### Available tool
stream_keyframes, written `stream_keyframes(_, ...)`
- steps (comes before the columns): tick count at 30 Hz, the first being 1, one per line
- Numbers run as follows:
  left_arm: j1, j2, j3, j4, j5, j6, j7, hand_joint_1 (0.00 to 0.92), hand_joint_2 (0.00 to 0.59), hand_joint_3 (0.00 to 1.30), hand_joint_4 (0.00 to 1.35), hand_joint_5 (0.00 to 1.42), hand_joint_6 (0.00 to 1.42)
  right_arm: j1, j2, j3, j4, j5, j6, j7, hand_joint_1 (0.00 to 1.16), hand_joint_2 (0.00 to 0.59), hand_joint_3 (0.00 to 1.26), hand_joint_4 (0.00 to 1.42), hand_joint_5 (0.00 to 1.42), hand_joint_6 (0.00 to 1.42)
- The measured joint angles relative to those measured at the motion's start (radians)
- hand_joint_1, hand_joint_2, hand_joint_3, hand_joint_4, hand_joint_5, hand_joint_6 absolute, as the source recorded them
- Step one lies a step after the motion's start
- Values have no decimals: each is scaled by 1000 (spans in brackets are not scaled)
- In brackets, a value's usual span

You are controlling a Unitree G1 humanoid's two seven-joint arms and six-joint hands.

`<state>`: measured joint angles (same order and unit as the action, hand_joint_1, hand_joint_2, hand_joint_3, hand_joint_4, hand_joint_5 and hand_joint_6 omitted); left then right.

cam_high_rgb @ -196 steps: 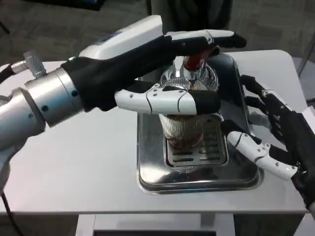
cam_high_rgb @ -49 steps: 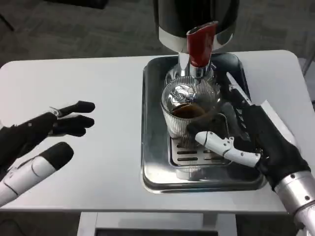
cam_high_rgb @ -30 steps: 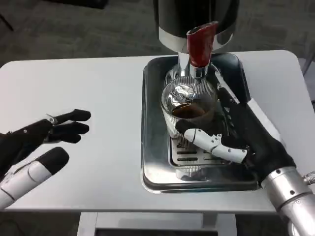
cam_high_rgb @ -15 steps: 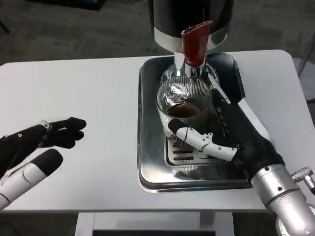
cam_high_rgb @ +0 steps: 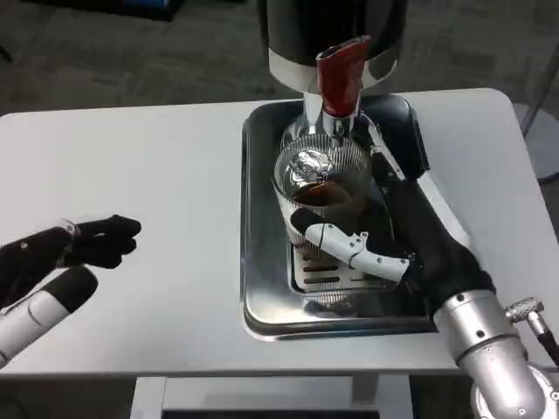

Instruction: Grasp the cup under the faucet to collect the drink, then remove the cup.

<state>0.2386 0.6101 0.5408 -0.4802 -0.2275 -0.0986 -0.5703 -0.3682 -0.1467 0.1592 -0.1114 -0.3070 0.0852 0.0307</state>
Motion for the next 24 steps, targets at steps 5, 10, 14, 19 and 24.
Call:
stream_keyframes(5,2,1,1,13,0,-6,0,0,78,295,278,278,164,-10,0,5,11,-13,-4,-18,627,221,10,109,170,243)
stream_keyframes(10,1,3,3,18,0,-8,0,0,78,305,291,278,164,-15,-2,12,23,-21,-15,-24,628,221,35,141,203,278)
stream_keyframes(14,1,3,3,18,0,-8,0,0,78,307,293,278,169,-15,-10,17,24,-25,-21,-23,628,221,35,142,226,286)
stream_keyframes(19,1,7,9,18,0,-8,0,0,78,308,294,279,171,-14,-18,25,24,-34,-25,-24,648,217,25,164,267,320)
stream_keyframes(24,3,9,26,18,0,-8,0,0,81,309,299,285,167,-13,-20,31,24,-44,-29,-24,673,222,35,184,287,345)
